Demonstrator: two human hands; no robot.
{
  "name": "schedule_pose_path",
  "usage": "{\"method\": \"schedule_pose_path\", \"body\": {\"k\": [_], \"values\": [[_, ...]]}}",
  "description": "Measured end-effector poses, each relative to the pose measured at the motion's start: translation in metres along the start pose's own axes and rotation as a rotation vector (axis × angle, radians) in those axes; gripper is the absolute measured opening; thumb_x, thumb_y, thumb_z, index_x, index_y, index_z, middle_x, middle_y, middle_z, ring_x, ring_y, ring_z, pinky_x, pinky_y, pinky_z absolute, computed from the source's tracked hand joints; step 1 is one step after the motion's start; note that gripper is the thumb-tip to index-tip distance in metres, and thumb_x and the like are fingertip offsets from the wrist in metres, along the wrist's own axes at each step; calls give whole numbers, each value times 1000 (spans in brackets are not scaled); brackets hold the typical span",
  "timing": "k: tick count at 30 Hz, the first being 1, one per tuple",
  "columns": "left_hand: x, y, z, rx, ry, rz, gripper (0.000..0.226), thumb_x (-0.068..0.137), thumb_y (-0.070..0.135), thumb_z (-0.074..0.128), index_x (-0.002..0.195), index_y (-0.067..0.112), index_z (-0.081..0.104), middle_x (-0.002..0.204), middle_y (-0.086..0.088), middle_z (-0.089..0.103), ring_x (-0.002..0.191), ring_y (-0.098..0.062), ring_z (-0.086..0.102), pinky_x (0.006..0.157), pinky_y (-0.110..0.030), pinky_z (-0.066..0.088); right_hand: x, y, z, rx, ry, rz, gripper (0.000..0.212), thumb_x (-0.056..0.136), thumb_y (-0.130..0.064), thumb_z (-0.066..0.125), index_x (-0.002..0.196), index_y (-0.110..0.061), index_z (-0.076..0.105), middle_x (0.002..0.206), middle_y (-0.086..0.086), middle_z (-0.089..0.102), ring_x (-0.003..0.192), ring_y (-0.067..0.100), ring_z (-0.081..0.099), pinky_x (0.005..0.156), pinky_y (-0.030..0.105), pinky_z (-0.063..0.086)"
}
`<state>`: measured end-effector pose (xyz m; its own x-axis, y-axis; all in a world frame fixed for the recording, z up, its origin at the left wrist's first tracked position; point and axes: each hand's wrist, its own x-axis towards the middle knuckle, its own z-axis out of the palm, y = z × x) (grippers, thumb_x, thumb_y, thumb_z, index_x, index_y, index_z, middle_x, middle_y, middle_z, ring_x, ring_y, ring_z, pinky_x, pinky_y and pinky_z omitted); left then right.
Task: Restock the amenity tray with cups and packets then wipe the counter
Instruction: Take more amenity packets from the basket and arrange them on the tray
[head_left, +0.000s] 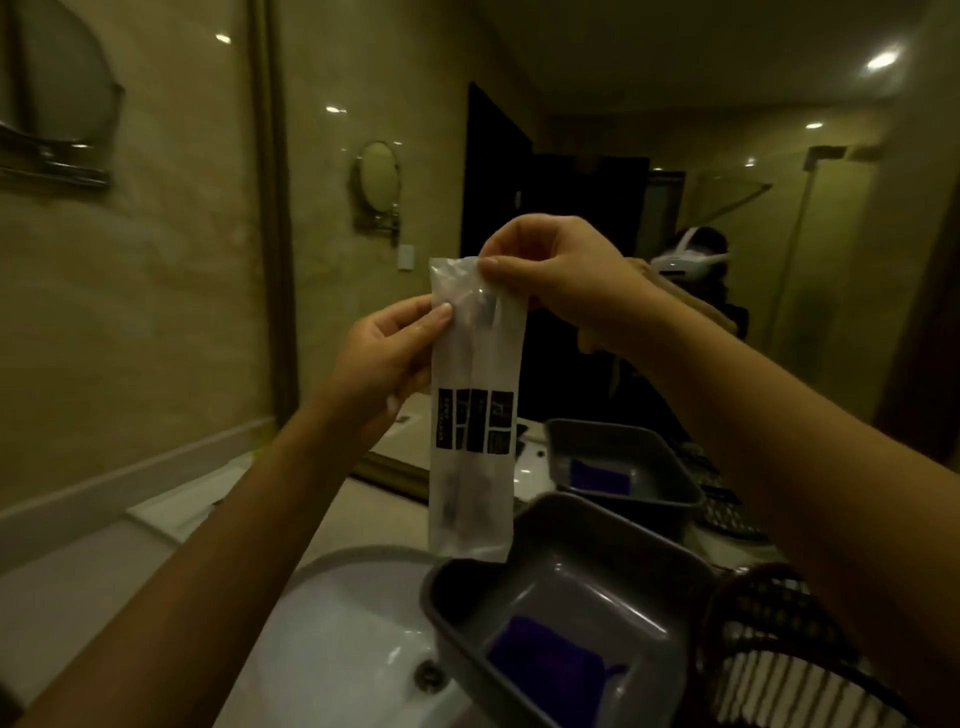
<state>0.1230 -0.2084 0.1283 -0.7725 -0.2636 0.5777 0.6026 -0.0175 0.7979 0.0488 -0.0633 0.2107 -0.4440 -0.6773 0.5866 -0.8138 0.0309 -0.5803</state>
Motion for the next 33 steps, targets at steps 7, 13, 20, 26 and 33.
{"method": "schedule_pose_path", "body": {"k": [7,13,20,26,33], "values": [[-24,20,-130,59,129,-83,19,85,18,55,100,17,66,90,0,75,89,-15,69,67,-23,56,56,-16,126,131,-40,16,8,87,-16,61,92,-10,63,78,-3,61,70,6,59,59,14,49],[-43,37,-237,71,146,-141,25,75,23,60,99,19,67,92,1,75,91,-14,69,69,-25,56,98,-32,226,218,-74,45,4,87,-17,60,88,-13,62,79,-4,61,72,7,59,58,12,49],[-60,42,-338,164,249,-197,18,89,20,53,95,21,69,88,6,74,86,-10,67,65,-23,52,134,-42,326,329,-136,76,5,88,-13,58,85,-17,61,80,-2,61,73,8,59,64,17,50],[-67,35,-400,212,287,-227,18,90,20,52,100,21,66,86,9,74,79,-5,68,60,-18,52,162,-41,385,338,-214,64,12,88,-8,58,80,-17,58,77,-1,59,71,11,55,65,22,47],[-54,-1,-464,141,287,-257,20,90,18,49,103,17,64,89,1,72,78,-8,68,64,-21,55,201,-13,444,303,-228,87,7,89,-13,57,83,-14,59,76,-3,58,68,7,56,60,14,47]]}}
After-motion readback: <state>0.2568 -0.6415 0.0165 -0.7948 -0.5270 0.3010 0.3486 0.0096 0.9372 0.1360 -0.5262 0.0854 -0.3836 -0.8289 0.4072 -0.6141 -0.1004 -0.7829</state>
